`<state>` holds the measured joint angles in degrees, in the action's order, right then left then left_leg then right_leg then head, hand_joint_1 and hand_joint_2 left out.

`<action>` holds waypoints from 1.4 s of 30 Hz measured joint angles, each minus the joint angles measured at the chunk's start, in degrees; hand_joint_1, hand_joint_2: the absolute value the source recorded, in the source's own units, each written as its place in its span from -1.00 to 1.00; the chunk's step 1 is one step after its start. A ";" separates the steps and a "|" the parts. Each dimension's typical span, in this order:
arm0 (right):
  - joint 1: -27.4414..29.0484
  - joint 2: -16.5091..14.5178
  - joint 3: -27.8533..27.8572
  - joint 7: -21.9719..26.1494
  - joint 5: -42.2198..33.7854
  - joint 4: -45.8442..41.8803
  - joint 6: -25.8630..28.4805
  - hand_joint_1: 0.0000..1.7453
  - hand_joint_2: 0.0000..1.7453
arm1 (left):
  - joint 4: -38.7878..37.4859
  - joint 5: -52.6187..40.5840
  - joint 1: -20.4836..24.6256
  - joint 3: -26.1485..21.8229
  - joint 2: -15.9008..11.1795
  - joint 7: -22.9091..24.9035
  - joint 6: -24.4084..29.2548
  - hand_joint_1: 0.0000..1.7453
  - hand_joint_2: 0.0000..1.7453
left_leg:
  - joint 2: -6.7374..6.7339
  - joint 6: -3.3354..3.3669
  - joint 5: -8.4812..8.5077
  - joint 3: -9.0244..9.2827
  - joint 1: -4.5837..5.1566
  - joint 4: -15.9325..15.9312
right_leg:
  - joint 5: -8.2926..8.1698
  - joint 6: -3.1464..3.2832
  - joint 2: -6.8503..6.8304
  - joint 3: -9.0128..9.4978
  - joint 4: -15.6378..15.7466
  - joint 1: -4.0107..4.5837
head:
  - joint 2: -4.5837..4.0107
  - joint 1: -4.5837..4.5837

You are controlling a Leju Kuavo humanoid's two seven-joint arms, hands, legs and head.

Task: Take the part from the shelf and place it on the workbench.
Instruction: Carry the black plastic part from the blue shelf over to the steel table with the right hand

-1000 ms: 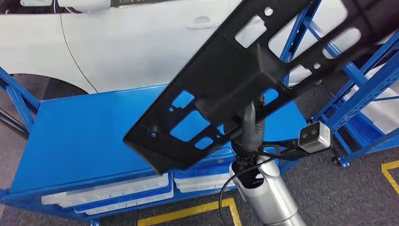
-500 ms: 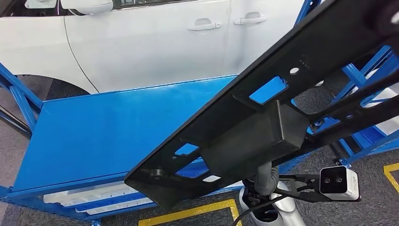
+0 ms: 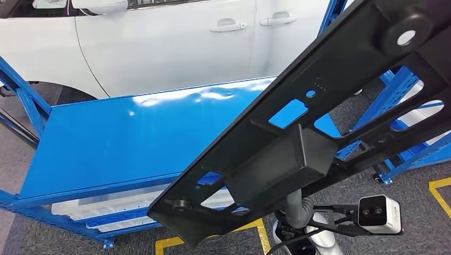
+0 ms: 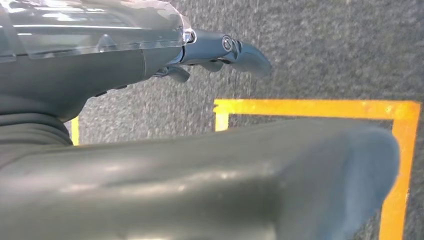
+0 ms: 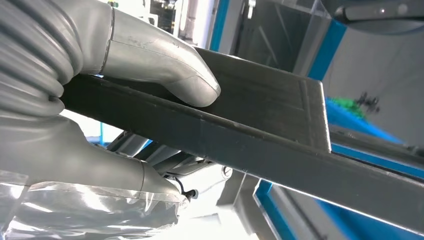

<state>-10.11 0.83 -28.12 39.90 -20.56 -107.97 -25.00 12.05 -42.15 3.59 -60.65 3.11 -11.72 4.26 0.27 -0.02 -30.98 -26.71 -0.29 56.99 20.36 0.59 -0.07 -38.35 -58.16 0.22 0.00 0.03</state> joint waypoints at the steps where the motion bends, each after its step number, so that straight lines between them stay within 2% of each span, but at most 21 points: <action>1: 0.01 0.07 -0.08 -0.09 0.01 -0.01 0.00 1.00 1.00 | 0.01 -0.11 -0.04 0.00 -0.02 0.06 0.01 -1.00 -1.00 | 0.02 0.24 0.60 -0.21 0.11 -0.12 | -0.46 -0.36 0.01 0.03 0.21 -0.09 | -0.01 0.00; 3: 0.05 0.33 -0.36 -0.43 0.31 0.01 0.18 1.00 1.00 | 0.02 -0.62 -0.06 -0.01 -0.06 0.41 0.03 -1.00 -1.00 | -0.22 0.82 1.98 -0.87 -0.04 -0.51 | -0.18 -1.04 0.10 -0.35 0.05 -0.32 | -0.01 0.00; 5: 0.04 0.80 -1.03 -0.70 1.67 0.19 1.01 1.00 1.00 | 0.02 -1.54 0.04 0.02 -0.08 0.91 -0.11 -1.00 -1.00 | -0.53 1.32 3.63 -2.16 -0.31 -0.90 | 4.40 -1.65 0.20 -1.72 -3.73 -0.57 | -0.01 0.01; 7: -0.02 1.17 -2.26 -1.00 3.14 1.03 1.92 1.00 1.00 | 0.02 -2.56 0.05 0.13 -0.10 1.33 -0.45 -1.00 -1.00 | -0.68 1.44 4.94 -3.81 -0.32 -0.84 | 10.27 -2.18 0.18 -3.45 -11.04 -0.87 | -0.01 0.02; 8: -0.04 1.26 -3.07 -1.30 3.52 1.79 2.13 1.00 1.00 | 0.02 -3.03 0.00 0.23 -0.10 1.47 -0.67 -1.00 -1.00 | -0.74 1.32 5.55 -4.70 -0.34 -0.72 | 11.65 -2.40 0.14 -3.79 -14.20 -1.04 | -0.01 0.01; 10: -0.13 1.30 -4.76 -1.69 3.80 3.55 2.07 1.00 1.00 | 0.02 -3.72 -0.07 0.47 -0.08 1.57 -1.19 -1.00 -1.00 | -0.82 0.99 6.62 -6.50 -0.45 -0.31 | 10.86 -2.71 0.10 -1.77 -15.25 -1.40 | -0.01 0.00; 13: -0.18 1.28 -6.55 -0.91 4.35 5.35 1.16 1.00 1.00 | 0.02 -4.62 -0.14 0.74 -0.03 1.95 -1.62 -1.00 -1.00 | -0.72 0.13 7.66 -8.56 -0.66 0.72 | 8.89 -2.69 0.17 6.89 -4.43 -1.65 | 0.00 -0.01; 15: 0.55 1.32 -6.98 -0.83 4.77 5.79 0.41 1.00 1.00 | 0.03 -5.88 -0.38 1.08 0.02 3.72 -1.67 -1.00 -1.00 | -0.62 -0.67 8.31 -8.98 -0.64 1.04 | 9.50 -2.01 0.38 9.63 -0.05 -1.30 | -0.01 -0.01; 18: 2.82 1.58 -7.03 -1.98 6.41 4.97 0.09 1.00 1.00 | 0.03 -7.76 -1.18 1.89 0.27 7.13 -1.98 -1.00 -1.00 | -0.51 -1.79 8.65 -9.31 -0.86 1.05 | 8.39 -0.37 0.36 8.96 0.44 -1.05 | -0.01 -0.01; 19: 3.31 1.73 -7.00 -2.41 6.77 4.51 -0.06 1.00 1.00 | 0.02 -8.07 -1.45 2.09 0.38 7.81 -2.04 -1.00 -1.00 | -0.48 -2.00 7.26 -9.81 -0.96 2.05 | 7.74 0.23 0.29 8.43 0.61 -1.11 | -0.01 -0.01; 22: 3.61 2.08 -6.51 -3.20 6.45 3.63 -0.72 1.00 1.00 | 0.02 -8.47 -1.67 2.41 0.88 8.59 -2.17 -1.00 -1.00 | -0.46 -2.26 -1.13 -12.59 -1.04 11.38 | 5.62 1.21 0.17 5.93 0.73 -0.82 | -0.01 -0.02; 24: 3.55 2.23 -5.78 -3.71 5.68 3.49 -0.95 1.00 1.00 | 0.02 -8.55 -1.55 2.58 1.04 8.62 -2.21 -1.00 -1.00 | -0.46 -2.24 -3.08 -12.99 -1.00 17.00 | 4.19 1.30 0.10 4.01 0.64 -0.39 | -0.01 -0.02; 25: 3.46 2.30 -5.39 -4.01 5.34 3.48 -1.04 1.00 1.00 | 0.03 -8.58 -1.48 2.68 1.04 8.61 -2.21 -1.00 -1.00 | -0.46 -2.08 -2.08 -11.92 -0.96 17.39 | 3.49 1.29 0.08 3.06 0.58 -0.21 | -0.01 -0.02; 27: 3.12 2.46 -4.62 -4.40 4.79 3.48 -1.30 1.00 1.00 | 0.10 -8.58 -1.25 2.82 0.93 8.49 -2.22 -1.00 -1.00 | -0.44 -1.32 0.91 -6.78 -0.69 12.42 | 2.10 1.18 0.09 1.38 0.41 0.06 | 0.00 -0.03; 29: 2.69 2.61 -3.96 -4.40 4.29 3.48 -1.72 1.00 1.00 | 0.20 -8.51 -0.82 2.84 0.70 8.23 -2.23 -1.00 -1.00 | -0.46 -0.52 0.66 -0.40 -0.25 3.72 | 0.86 0.82 0.07 0.39 0.24 0.31 | -0.01 -0.02; 31: 2.25 2.79 -3.53 -3.87 4.00 3.63 -2.37 1.00 1.00 | 0.26 -8.34 -0.52 2.84 0.52 7.87 -2.17 -1.00 -1.00 | -0.48 -0.03 -0.50 2.28 0.17 -1.08 | -0.33 0.12 -0.07 0.16 0.46 0.24 | -0.01 -0.01; 33: 1.89 3.00 -3.23 -2.72 4.34 4.00 -3.14 1.00 1.00 | 0.25 -8.26 -0.52 2.84 0.45 7.47 -2.07 -1.00 -1.00 | -0.61 0.57 0.66 1.63 0.24 -1.75 | -1.14 -0.68 -0.10 -0.02 0.90 -0.03 | 0.00 -0.01; 34: 1.75 3.13 -3.10 -2.09 4.78 4.22 -3.46 1.00 1.00 | 0.25 -8.27 -0.54 2.83 0.41 7.32 -2.04 -1.00 -1.00 | -0.75 0.95 1.52 1.03 0.16 -1.94 | -0.07 -1.04 -0.04 -0.44 0.33 -0.14 | 0.00 -0.01; 38: 0.95 3.52 -2.55 -0.82 7.06 4.92 -3.91 1.00 1.00 | 0.26 -8.04 -0.43 2.76 0.09 6.62 -1.83 -1.00 -1.00 | -1.06 1.55 4.88 -2.73 0.01 -1.98 | 10.60 -2.32 0.05 -3.62 -11.84 -0.78 | -0.01 -0.01; 40: 0.77 3.60 -2.21 -0.50 8.47 5.14 -3.95 1.00 1.00 | 0.26 -7.58 -0.43 2.55 -0.20 5.98 -1.40 -1.00 -1.00 | -1.10 1.33 6.34 -4.94 -0.03 -1.57 | 10.40 -2.77 0.04 -3.01 -16.14 -1.10 | 0.00 -0.01; 42: 0.73 3.63 -1.91 -0.32 9.87 5.23 -4.01 1.00 1.00 | 0.26 -7.24 -0.43 2.15 -0.51 5.66 -0.93 -1.00 -1.00 | -1.10 0.92 7.49 -7.06 -0.12 -0.86 | 7.49 -2.88 0.01 1.54 -12.52 -1.39 | 0.00 -0.01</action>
<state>-9.37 4.45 -30.04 39.58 -10.69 -102.74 -29.01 12.31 -49.39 3.16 -58.51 2.61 -6.07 3.33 -0.83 0.90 -23.49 -33.77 -0.41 56.13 27.85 -2.29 -0.06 -36.81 -70.68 -1.18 0.00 0.02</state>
